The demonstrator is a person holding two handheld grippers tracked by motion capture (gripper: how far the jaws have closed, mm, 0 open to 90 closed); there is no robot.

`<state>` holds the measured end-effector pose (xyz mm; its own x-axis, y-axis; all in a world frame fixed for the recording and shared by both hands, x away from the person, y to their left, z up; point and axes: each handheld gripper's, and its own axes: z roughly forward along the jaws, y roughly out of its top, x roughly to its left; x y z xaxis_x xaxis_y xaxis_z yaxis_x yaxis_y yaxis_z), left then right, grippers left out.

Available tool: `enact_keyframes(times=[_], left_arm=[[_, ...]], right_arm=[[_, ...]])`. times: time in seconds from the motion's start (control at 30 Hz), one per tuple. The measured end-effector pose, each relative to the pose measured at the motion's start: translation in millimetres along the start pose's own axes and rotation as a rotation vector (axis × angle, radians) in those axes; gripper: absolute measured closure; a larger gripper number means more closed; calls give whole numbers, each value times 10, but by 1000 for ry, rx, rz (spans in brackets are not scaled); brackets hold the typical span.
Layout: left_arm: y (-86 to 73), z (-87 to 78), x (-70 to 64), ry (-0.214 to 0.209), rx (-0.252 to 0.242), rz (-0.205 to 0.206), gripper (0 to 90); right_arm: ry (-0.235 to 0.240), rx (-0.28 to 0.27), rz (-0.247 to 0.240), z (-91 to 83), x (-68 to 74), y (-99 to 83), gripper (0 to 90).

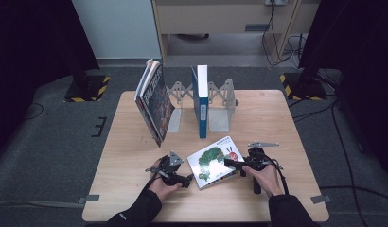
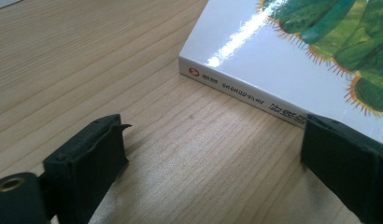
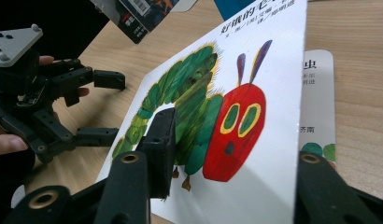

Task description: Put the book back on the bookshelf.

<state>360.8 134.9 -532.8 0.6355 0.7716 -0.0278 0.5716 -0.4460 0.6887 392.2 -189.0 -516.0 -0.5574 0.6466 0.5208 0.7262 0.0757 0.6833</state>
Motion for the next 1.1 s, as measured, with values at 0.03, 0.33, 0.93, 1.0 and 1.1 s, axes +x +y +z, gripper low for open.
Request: enact_keyframes(times=[0.03,0.33,0.93,1.0,1.1], left_arm=[[0,-8,3,0,0,-6,77],[37,-103,52,-48,-40,-96,159],[103,-181,26,-143,-142,-184,175],[108,-184,21,-154,-151,-190,175],[114,-189,9,-169,-160,-197,176]], right_arm=[[1,-2,2,-6,2,2,592],[46,-16,39,-66,26,35,703],[130,-73,62,-172,134,111,831],[134,-77,61,-180,147,116,838],[146,-82,67,-199,159,123,847]])
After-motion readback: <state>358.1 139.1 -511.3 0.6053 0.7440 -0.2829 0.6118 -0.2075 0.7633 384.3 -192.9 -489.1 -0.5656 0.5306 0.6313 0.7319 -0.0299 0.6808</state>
